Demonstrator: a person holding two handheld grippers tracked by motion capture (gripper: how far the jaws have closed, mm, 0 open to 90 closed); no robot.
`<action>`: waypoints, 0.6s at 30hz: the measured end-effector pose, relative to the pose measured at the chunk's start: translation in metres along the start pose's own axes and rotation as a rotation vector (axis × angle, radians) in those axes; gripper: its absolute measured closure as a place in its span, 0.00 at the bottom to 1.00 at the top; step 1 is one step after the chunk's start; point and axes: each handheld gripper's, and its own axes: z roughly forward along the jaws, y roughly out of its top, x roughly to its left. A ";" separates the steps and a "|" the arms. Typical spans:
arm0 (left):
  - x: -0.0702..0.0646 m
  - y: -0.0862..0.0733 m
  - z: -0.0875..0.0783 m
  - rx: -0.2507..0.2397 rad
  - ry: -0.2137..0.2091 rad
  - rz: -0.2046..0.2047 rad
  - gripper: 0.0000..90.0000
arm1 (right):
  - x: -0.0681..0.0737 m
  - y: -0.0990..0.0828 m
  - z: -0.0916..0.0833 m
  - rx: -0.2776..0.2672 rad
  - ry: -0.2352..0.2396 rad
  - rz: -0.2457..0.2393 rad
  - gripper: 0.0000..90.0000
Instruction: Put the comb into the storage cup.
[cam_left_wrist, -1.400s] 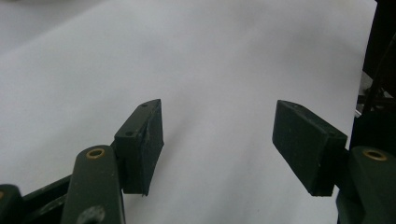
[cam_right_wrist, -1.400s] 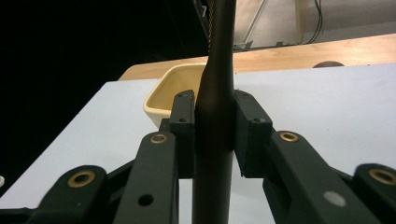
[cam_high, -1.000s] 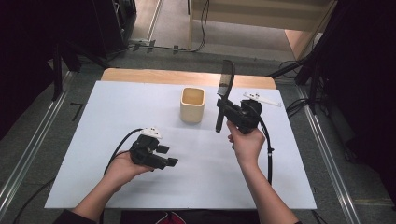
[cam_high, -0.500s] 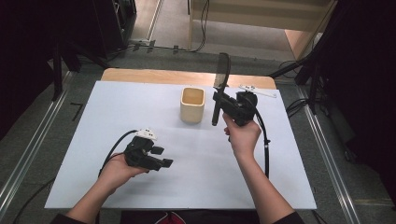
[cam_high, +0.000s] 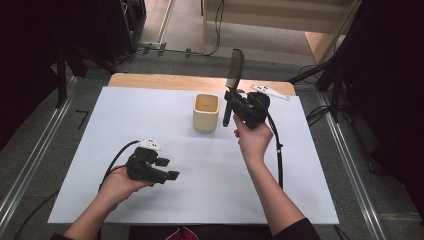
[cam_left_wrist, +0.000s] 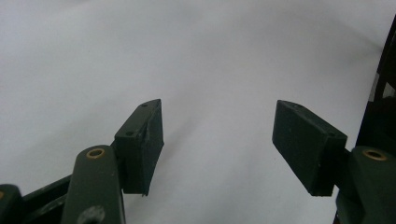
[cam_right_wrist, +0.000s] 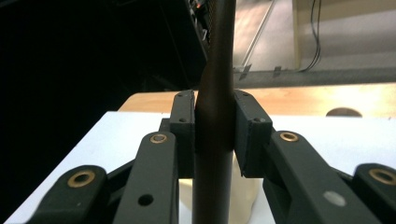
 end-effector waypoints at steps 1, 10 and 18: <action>0.001 -0.001 -0.001 0.003 0.001 0.001 0.39 | 0.001 0.001 0.000 -0.013 -0.006 -0.009 0.78; 0.005 -0.007 -0.007 -0.004 0.010 -0.014 0.39 | 0.011 0.005 0.009 -0.064 -0.027 -0.042 0.78; 0.010 -0.011 -0.011 -0.006 0.019 -0.026 0.39 | 0.015 0.011 0.018 -0.076 -0.037 -0.063 0.78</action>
